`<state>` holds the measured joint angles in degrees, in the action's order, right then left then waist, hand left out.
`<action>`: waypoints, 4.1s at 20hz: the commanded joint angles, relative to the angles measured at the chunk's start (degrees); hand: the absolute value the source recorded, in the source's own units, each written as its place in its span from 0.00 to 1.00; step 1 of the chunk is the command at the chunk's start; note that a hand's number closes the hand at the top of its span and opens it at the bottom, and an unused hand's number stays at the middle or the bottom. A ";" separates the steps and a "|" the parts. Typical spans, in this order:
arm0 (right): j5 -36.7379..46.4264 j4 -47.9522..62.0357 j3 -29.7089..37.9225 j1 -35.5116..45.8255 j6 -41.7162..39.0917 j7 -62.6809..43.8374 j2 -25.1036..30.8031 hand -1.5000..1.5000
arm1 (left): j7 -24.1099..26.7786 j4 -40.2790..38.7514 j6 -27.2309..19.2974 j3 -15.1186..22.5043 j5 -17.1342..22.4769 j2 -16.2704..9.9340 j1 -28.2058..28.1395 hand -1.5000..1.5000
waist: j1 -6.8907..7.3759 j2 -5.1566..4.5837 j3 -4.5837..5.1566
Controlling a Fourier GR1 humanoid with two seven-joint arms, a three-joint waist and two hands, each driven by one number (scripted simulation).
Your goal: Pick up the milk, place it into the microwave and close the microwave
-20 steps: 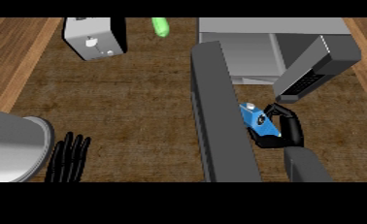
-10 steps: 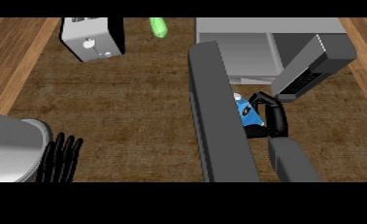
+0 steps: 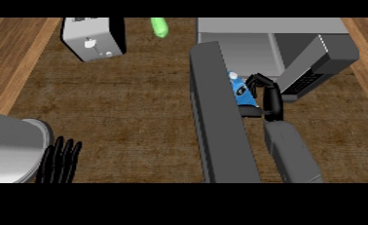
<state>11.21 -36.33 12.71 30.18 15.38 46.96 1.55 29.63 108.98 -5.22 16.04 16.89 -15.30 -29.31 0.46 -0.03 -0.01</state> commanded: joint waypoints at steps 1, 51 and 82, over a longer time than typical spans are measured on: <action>0.32 2.91 0.61 6.03 0.31 -5.17 3.57 1.00 | 3.14 -1.90 0.51 1.46 -1.52 1.98 -1.13 0.00 | 0.38 -0.06 0.00; 8.17 28.81 4.02 24.40 16.64 -3.34 8.80 0.00 | -1.24 -6.60 2.30 1.45 -6.59 0.83 8.63 0.00 | 5.26 -2.50 -0.33; -2.79 25.95 10.70 0.24 -23.19 18.39 8.75 0.00 | -5.39 -7.24 2.87 6.60 -9.45 4.97 11.94 0.00 | -0.10 -0.10 -0.05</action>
<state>10.42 -9.57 22.41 34.02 0.90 59.67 10.05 22.88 102.06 -4.77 22.02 5.66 -10.12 -16.23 0.80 -0.33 -0.10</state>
